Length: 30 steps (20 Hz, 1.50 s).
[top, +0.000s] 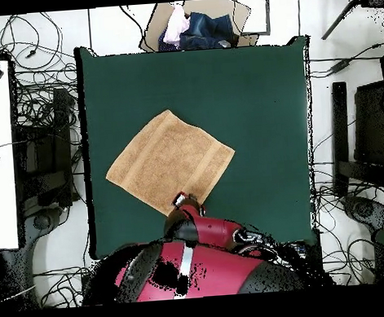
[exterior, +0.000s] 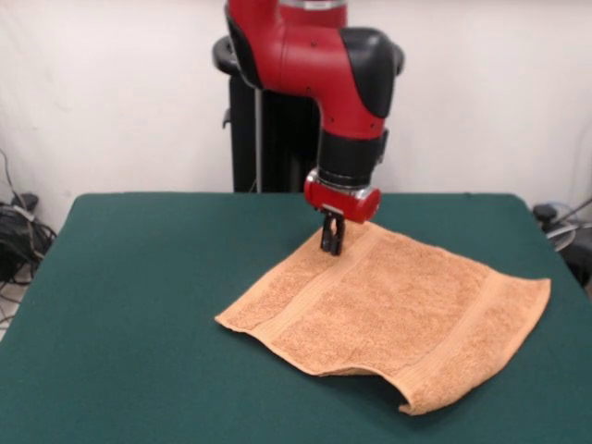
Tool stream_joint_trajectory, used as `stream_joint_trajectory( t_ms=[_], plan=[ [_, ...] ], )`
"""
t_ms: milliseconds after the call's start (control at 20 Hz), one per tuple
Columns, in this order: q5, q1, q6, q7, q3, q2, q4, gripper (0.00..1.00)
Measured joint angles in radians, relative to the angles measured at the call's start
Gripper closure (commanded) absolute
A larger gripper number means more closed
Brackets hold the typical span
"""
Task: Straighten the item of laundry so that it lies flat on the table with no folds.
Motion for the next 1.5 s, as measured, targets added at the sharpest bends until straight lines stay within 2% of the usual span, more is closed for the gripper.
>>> stream_joint_trajectory(
  t_ms=[800,1500],
  plan=[
    [-0.114,-0.005,-0.084,0.000,-0.014,0.019,-0.005,1.00],
    [-0.170,-0.017,-0.140,0.000,-0.040,0.034,-0.007,1.00]
  ],
)
